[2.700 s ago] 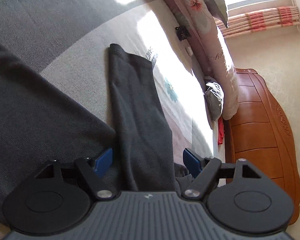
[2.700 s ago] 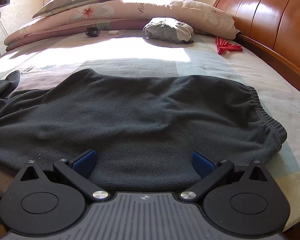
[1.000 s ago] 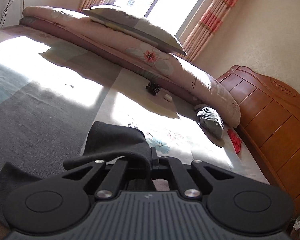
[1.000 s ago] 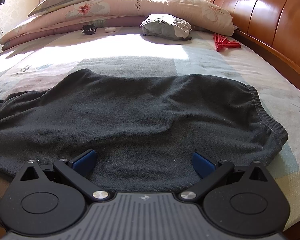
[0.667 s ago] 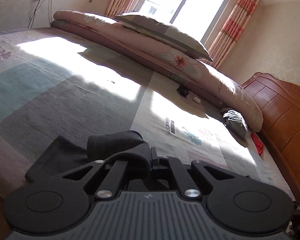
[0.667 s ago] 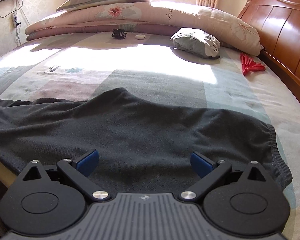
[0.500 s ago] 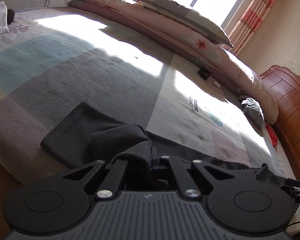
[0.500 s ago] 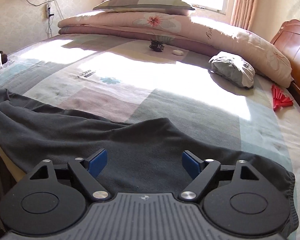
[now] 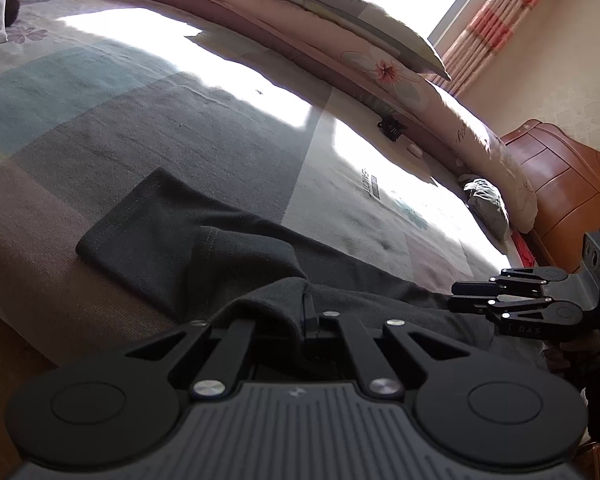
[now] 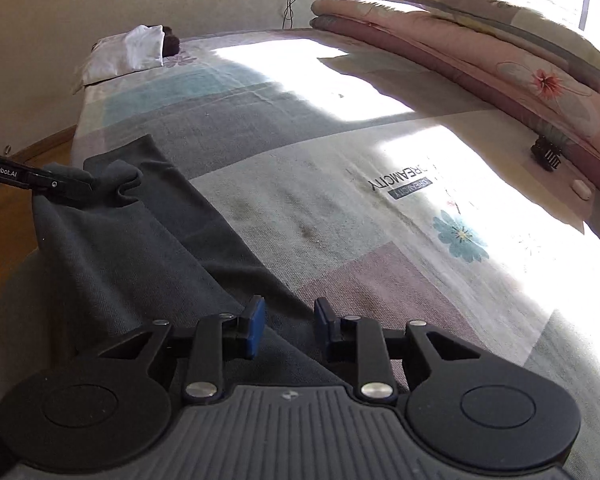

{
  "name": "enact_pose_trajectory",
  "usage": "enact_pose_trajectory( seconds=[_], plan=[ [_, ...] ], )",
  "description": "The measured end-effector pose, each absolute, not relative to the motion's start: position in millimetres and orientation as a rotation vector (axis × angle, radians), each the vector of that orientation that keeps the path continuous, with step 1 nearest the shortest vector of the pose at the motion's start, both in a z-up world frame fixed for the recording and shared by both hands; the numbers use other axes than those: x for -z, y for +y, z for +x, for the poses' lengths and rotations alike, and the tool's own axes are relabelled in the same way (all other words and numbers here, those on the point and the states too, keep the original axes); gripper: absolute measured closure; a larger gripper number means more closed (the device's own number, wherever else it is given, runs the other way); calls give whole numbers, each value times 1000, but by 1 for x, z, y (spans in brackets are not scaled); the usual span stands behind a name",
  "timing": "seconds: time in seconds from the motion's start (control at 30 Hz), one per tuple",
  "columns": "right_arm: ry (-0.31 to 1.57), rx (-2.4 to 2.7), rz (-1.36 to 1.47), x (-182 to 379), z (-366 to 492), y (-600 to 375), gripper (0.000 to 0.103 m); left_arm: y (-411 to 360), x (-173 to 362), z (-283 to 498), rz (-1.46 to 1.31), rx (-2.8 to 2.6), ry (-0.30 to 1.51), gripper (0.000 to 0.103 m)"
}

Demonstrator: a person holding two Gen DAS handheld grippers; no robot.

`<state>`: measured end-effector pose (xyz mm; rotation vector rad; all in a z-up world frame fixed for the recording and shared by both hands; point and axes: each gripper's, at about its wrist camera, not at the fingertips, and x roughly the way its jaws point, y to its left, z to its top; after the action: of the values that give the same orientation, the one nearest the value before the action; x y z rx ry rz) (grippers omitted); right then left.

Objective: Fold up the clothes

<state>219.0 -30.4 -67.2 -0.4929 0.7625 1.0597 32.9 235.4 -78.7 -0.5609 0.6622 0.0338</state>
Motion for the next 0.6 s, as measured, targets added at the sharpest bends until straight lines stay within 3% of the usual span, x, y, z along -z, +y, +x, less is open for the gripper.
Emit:
enact_pose_trajectory(
  seconds=[0.23, 0.53, 0.6],
  plan=[
    [799, -1124, -621, 90, 208, -22, 70, 233, 81, 29, -553, -15, 675, 101],
    [650, -1195, -844, 91, 188, -16, 70, 226, 80, 39, -499, 24, 693, 101],
    [721, -1215, -803, 89, 200, -14, 71, 226, 79, 41, -491, 28, 694, 101]
  ],
)
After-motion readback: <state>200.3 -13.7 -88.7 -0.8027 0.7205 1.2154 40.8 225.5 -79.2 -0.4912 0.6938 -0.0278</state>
